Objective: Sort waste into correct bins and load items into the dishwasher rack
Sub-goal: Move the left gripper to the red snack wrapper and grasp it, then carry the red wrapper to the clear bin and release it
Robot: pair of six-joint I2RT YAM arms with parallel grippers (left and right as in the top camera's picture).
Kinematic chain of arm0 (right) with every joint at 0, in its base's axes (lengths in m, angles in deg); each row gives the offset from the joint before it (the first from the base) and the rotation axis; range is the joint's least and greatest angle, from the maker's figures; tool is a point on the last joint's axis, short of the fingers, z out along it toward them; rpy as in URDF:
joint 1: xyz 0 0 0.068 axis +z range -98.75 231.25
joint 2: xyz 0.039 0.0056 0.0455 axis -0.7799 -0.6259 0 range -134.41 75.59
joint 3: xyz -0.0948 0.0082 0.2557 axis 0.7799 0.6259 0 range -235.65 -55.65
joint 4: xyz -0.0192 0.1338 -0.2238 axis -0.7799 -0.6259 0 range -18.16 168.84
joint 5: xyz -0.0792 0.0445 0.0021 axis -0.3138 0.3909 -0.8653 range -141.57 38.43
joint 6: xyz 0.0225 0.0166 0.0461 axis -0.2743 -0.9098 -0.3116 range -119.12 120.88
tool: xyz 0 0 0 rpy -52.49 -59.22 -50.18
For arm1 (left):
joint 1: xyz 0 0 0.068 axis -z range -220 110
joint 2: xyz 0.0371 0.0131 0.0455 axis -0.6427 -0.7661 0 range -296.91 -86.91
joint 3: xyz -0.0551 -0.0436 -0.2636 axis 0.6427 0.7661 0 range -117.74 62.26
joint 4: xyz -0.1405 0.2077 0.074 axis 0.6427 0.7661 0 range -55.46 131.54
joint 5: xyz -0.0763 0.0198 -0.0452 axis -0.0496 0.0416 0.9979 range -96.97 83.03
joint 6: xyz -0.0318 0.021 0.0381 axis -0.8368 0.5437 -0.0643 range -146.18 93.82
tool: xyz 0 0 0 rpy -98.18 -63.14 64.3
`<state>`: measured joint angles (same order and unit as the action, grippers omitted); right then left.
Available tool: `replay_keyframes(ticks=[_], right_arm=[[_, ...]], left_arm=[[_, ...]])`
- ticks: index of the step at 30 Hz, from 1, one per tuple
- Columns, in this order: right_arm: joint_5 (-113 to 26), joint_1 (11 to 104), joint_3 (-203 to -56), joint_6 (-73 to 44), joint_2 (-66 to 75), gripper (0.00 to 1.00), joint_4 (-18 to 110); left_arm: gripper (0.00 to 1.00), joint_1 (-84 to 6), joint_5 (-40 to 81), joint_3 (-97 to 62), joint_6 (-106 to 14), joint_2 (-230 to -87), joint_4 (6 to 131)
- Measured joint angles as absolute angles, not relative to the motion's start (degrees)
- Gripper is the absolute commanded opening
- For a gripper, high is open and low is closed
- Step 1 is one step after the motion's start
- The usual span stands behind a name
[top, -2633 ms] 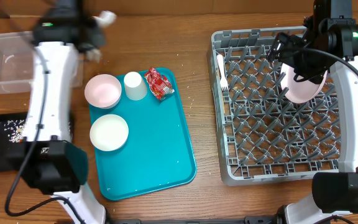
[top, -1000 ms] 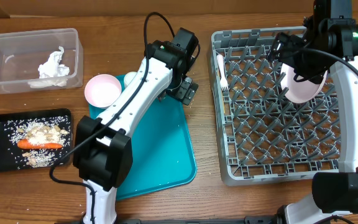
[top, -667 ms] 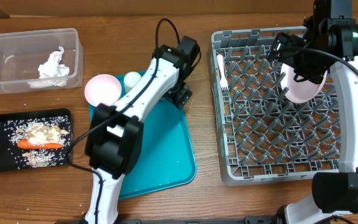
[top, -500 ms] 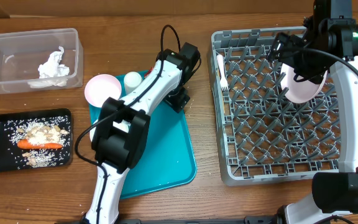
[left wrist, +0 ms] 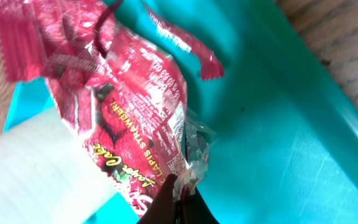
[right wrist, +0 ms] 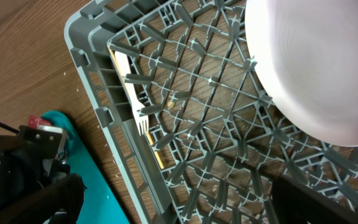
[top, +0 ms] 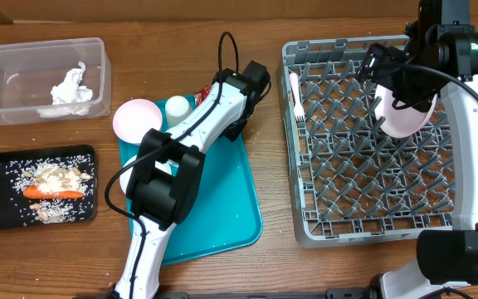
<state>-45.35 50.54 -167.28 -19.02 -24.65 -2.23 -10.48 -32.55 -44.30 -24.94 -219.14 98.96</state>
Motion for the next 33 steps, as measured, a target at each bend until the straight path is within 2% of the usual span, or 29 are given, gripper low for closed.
replay_keyframes(ticks=[7,15,19,24,30,32,33], right_arm=[[-45.31,50.54,-167.28,-19.0,-24.65,1.0,-2.21],[-45.35,50.54,-167.28,-19.02,-24.65,1.0,-2.21],[-45.35,50.54,-167.28,-19.02,-24.65,1.0,-2.23],[-45.35,50.54,-167.28,-19.0,-24.65,1.0,-2.26],[-45.35,50.54,-167.28,-19.02,-24.65,1.0,-2.19],[-45.33,50.54,-167.28,-19.02,-24.65,1.0,-2.23],[-45.35,50.54,-167.28,-19.02,-24.65,1.0,-2.19]], left_arm=[[0.04,-9.41,-30.65,-49.79,-28.35,-215.64,102.42],[0.04,-12.8,-20.58,-57.88,-29.29,-196.28,95.51],[0.04,-20.77,-19.11,-59.3,-29.92,-189.92,91.6],[0.06,-34.41,-18.61,-59.19,-33.51,-191.27,89.48],[0.14,-51.18,-18.24,-59.06,-39.61,-199.82,87.66],[0.24,-54.67,-18.09,-59.06,-40.92,-202.66,87.36],[0.23,-56.03,-18.06,-59.06,-41.33,-204.03,87.25]])
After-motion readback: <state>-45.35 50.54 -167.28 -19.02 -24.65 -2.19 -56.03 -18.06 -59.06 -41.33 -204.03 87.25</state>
